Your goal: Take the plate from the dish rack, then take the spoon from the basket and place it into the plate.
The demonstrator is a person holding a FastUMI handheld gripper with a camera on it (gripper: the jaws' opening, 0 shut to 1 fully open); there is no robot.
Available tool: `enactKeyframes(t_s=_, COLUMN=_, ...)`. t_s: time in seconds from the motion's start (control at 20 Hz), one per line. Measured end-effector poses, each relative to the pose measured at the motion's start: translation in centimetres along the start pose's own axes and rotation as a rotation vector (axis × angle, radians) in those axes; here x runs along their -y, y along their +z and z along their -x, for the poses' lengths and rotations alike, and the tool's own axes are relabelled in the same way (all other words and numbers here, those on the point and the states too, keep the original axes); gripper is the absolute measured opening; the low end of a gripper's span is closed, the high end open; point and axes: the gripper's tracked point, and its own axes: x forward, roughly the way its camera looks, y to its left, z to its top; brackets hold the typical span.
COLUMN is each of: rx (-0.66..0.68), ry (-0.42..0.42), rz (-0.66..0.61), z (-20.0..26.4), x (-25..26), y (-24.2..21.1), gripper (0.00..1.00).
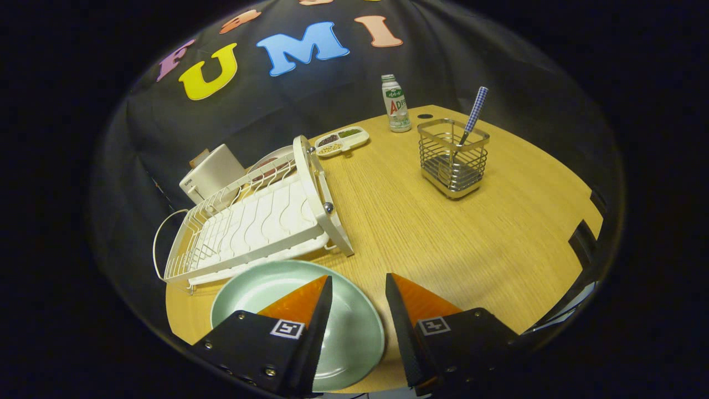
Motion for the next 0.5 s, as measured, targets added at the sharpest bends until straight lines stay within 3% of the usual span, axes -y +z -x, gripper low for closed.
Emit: enactKeyframes(t_s=0.5, rx=0.253, ry=-0.225, rz=-0.033, z=1.8, x=6.1, y=13.8, gripper=0.6)
